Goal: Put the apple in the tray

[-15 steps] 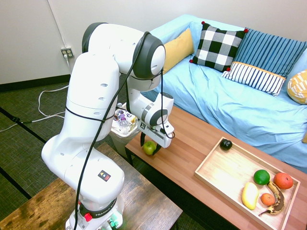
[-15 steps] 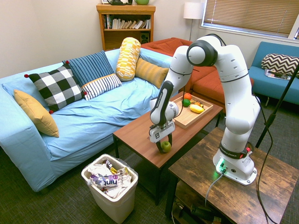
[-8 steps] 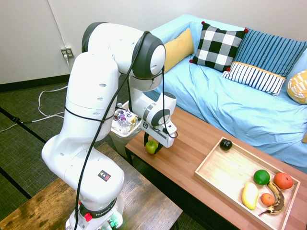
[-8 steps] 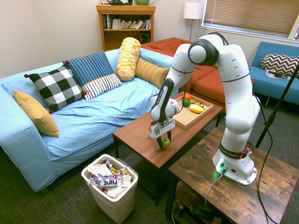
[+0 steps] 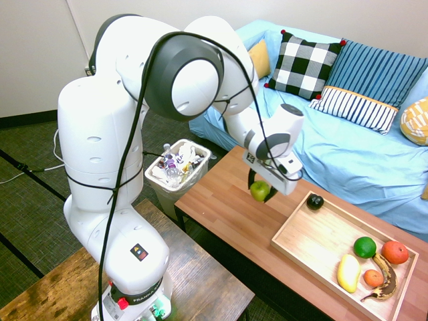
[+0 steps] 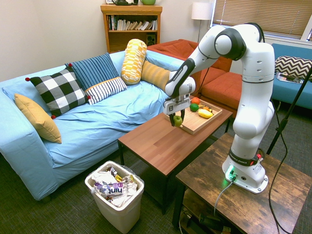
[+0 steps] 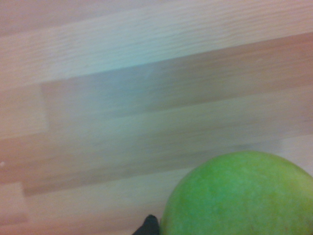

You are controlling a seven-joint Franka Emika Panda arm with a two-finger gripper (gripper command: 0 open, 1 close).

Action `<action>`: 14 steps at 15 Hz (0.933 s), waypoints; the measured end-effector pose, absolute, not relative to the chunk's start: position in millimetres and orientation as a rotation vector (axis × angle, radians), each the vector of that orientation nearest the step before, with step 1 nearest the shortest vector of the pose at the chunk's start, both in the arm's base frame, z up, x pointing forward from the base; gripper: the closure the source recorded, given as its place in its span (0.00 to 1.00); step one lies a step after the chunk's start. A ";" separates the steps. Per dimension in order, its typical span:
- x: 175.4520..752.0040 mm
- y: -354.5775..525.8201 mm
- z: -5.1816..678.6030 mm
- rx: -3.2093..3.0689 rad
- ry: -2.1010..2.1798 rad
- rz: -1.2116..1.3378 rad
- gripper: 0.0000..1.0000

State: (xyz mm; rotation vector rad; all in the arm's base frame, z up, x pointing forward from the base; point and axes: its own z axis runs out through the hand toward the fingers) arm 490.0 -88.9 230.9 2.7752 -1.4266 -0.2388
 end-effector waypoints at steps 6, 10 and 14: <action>531.9 -209.6 216.9 2.679 -1.604 -0.205 1.00; 564.9 -262.3 193.2 2.625 -1.695 -0.194 1.00; 582.9 -297.1 163.0 2.582 -1.731 -0.241 1.00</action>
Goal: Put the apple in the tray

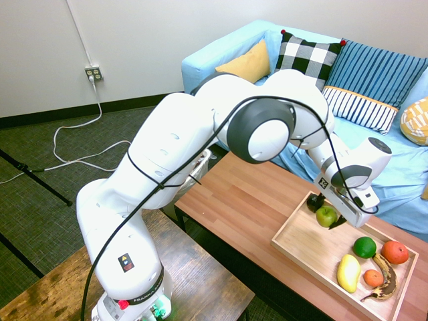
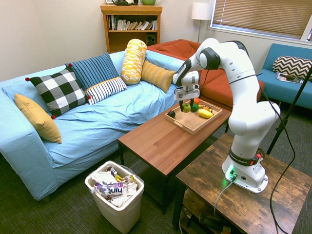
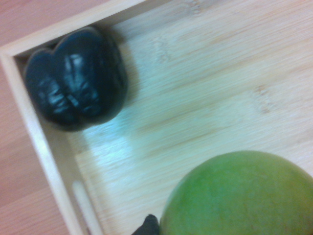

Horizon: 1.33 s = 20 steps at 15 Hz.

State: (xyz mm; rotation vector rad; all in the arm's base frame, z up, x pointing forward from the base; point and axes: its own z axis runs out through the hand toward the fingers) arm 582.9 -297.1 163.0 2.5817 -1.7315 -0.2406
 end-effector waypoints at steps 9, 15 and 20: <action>589.4 -313.2 114.2 2.563 -1.726 -0.328 1.00; 588.4 -312.0 106.4 2.563 -1.737 -0.345 0.00; 588.0 -314.6 108.9 2.580 -1.715 -0.340 0.00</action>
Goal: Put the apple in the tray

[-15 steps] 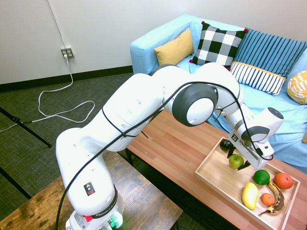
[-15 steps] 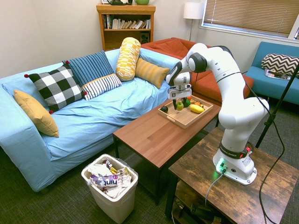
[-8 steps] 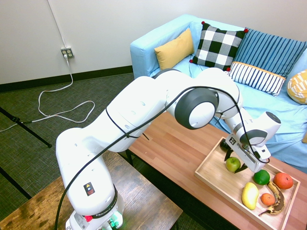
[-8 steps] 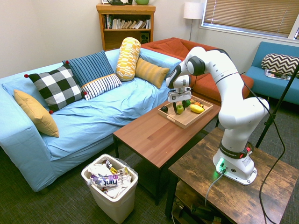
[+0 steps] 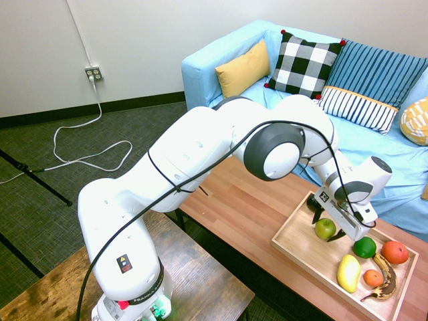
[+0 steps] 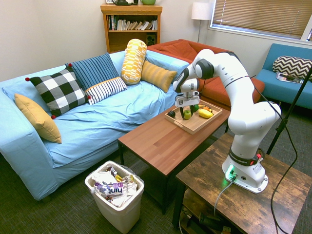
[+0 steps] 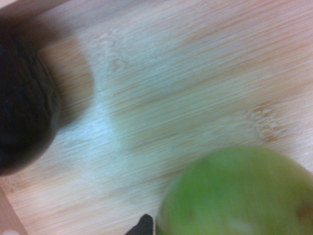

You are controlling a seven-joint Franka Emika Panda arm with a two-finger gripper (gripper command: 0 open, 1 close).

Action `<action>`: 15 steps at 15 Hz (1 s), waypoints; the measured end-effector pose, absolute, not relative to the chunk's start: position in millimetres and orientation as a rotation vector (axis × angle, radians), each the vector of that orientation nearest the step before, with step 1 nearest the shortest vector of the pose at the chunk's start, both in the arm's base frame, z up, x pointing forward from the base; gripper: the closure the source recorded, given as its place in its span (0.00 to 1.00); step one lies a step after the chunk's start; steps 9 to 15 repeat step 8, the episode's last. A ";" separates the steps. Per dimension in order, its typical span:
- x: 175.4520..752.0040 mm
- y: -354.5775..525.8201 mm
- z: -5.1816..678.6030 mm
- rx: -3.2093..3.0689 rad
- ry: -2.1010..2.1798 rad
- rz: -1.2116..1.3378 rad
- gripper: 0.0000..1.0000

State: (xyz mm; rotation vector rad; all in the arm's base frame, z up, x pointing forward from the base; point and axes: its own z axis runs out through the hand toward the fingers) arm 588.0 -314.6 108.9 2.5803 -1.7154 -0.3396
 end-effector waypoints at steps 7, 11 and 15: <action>593.9 -329.0 176.1 2.591 -1.745 -0.205 0.00; 591.6 -330.7 188.2 2.589 -1.754 -0.187 0.00; 591.6 -330.7 188.2 2.589 -1.754 -0.187 0.00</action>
